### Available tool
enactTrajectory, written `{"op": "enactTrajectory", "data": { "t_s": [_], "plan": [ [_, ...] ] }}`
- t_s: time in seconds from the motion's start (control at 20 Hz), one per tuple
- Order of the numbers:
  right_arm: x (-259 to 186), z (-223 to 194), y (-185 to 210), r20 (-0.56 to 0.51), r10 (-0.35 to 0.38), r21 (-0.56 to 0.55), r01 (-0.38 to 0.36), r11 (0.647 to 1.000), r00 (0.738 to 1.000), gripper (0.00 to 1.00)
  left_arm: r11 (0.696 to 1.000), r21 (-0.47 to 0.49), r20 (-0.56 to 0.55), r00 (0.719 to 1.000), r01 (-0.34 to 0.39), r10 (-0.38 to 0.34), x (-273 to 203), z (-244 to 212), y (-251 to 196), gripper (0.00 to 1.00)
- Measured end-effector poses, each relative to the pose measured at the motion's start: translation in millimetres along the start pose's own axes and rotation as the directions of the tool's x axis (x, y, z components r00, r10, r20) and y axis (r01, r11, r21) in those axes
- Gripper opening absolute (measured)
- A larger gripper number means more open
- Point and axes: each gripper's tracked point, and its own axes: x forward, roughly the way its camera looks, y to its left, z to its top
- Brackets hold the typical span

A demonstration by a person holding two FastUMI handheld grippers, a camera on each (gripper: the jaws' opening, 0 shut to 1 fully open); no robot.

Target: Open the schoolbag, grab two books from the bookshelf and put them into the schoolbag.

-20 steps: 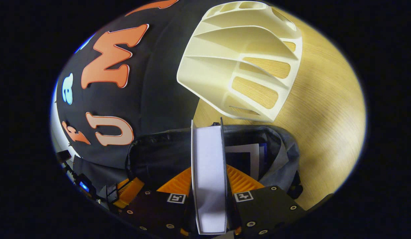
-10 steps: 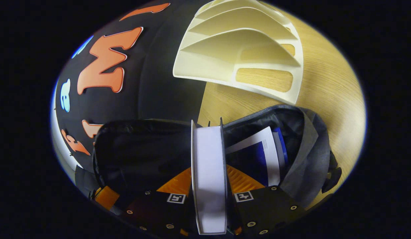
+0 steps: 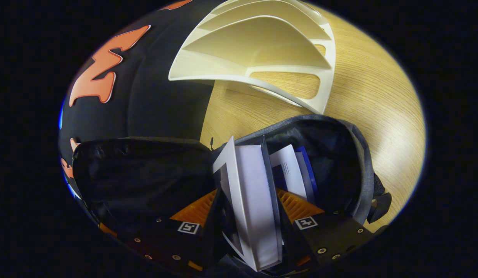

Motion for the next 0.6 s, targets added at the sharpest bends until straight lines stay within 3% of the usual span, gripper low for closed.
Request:
{"op": "enactTrajectory", "data": {
  "t_s": [0.05,0.3,0.5,0.55,0.6],
  "plan": [
    [-1.3,-0.9,-1.9,-0.005,-0.007,-0.010,0.007,1.000,1.000,0.78,1.000,-0.009,0.001,1.000,0.006,-0.006,-0.5,-2.5,-0.2,0.04],
    [-25.7,-2.4,-20.7,-0.020,-0.084,-0.115,0.081,0.990,0.996,0.95,0.996,-0.086,0.016,0.999,0.038,-0.037,3.7,-10.0,-5.4,0.05],
    [-55.7,19.1,-42.5,0.008,-0.151,-0.205,0.149,0.967,0.989,0.95,0.987,-0.142,0.027,0.997,0.080,-0.077,6.8,-18.6,-18.2,0.04],
    [-64.5,24.7,-48.3,0.010,-0.169,-0.223,0.167,0.960,0.986,0.94,0.985,-0.148,0.031,0.996,0.084,-0.080,6.5,-17.7,-21.7,0.00],
    [-72.6,31.0,-52.7,0.012,-0.182,-0.243,0.180,0.953,0.983,0.95,0.985,-0.153,0.034,0.996,0.084,-0.080,7.0,-18.3,-24.0,0.04]
  ]
}}
